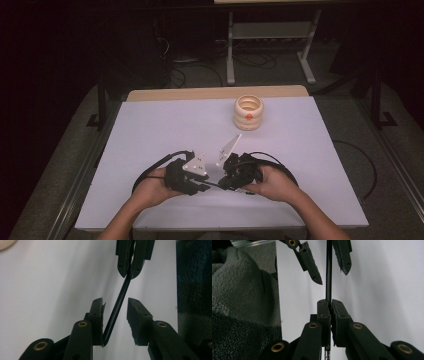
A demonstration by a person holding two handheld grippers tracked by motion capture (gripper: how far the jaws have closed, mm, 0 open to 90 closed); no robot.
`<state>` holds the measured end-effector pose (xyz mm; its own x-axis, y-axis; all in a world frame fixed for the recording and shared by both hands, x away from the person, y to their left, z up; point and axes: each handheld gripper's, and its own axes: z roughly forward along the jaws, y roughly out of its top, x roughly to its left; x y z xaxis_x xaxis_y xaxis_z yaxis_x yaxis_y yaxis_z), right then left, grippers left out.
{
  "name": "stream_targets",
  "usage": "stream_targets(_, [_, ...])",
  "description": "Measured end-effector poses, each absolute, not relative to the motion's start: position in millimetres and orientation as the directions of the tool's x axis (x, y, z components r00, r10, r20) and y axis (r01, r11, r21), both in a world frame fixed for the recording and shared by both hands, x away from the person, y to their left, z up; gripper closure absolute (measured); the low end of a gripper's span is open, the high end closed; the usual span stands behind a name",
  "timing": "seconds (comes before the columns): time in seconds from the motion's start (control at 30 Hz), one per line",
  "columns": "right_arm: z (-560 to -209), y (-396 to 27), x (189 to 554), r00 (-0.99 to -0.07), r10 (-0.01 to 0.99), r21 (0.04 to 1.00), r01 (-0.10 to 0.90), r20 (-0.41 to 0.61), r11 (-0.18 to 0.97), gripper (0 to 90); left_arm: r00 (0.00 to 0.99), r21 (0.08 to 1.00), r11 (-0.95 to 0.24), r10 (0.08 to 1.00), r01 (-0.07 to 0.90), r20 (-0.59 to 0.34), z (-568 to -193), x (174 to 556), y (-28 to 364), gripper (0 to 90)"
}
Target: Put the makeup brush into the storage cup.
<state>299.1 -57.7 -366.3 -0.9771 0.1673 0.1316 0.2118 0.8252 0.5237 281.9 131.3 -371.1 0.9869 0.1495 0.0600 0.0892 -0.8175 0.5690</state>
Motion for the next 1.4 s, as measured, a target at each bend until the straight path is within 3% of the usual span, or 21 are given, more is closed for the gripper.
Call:
stream_targets(0.33, [-370.0,-50.3,294.5,-0.977,0.148,0.477,0.206,0.156,0.855,85.0,0.997,0.491,-0.871,0.055,0.020,0.058,-379.2,279.2,126.5,79.9])
stream_targets(0.47, [-372.3,-48.7,294.5,-0.986,0.106,0.481,0.156,0.131,0.863,84.6,0.999,0.466,-0.884,-0.003,-0.028,0.054,-381.8,274.6,125.0,84.9])
stream_targets(0.6, [-372.1,-49.9,295.8,-0.983,0.113,0.485,0.170,0.144,0.858,83.3,0.998,0.468,-0.883,0.000,-0.027,0.058,-383.0,274.4,125.6,85.5])
stream_targets(0.73, [-369.7,-53.1,297.0,-0.979,0.145,0.511,0.199,0.143,0.836,81.9,0.998,0.486,-0.874,0.023,-0.011,0.066,-382.4,275.7,128.0,85.6])
stream_targets(1.07, [-358.2,-78.6,302.6,-0.956,0.257,0.623,0.286,0.140,0.728,68.7,0.990,0.527,-0.846,0.129,0.076,0.063,-384.6,281.3,140.8,85.5])
stream_targets(1.2, [-354.7,-84.8,302.6,-0.950,0.284,0.663,0.295,0.128,0.688,64.2,0.980,0.552,-0.822,0.197,0.142,0.041,-386.0,285.4,144.7,85.4])
stream_targets(1.4, [-353.2,-96.4,299.0,-0.915,0.347,0.699,0.385,0.205,0.603,59.0,0.937,0.610,-0.738,0.348,0.287,-0.019,-382.9,296.2,155.9,85.2])
